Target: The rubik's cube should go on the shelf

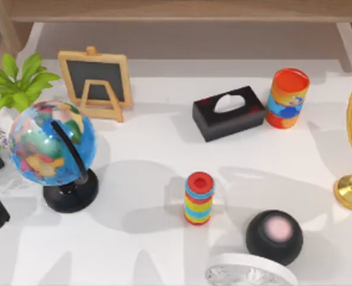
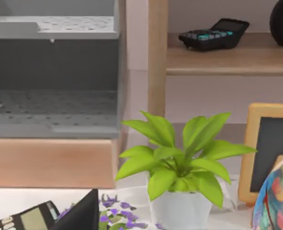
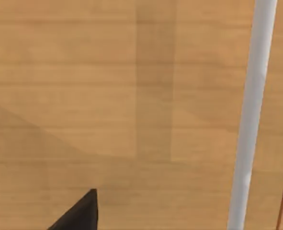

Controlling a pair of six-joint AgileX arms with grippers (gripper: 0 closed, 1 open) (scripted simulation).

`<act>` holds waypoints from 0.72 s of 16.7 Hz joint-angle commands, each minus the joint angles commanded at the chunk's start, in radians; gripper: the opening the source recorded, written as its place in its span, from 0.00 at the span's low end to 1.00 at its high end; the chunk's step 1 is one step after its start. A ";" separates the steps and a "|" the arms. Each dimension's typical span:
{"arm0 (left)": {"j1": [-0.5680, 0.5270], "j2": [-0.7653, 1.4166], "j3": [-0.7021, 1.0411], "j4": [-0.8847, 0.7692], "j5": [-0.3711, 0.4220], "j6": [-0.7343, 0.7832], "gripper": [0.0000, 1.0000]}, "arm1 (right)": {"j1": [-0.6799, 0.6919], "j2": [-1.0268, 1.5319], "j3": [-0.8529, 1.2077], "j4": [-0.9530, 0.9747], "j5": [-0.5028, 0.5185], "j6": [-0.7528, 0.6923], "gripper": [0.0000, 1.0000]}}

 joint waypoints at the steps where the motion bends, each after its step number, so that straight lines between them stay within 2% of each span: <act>1: 0.000 0.000 0.000 0.000 0.000 0.000 1.00 | 0.000 0.000 0.000 0.000 0.000 0.000 1.00; 2: 0.000 0.000 0.000 0.000 0.000 0.000 1.00 | 0.000 0.000 0.000 0.000 0.000 0.000 1.00; 12: 0.000 0.000 0.000 0.000 0.000 0.000 1.00 | 0.000 0.000 0.000 0.000 0.000 0.000 0.25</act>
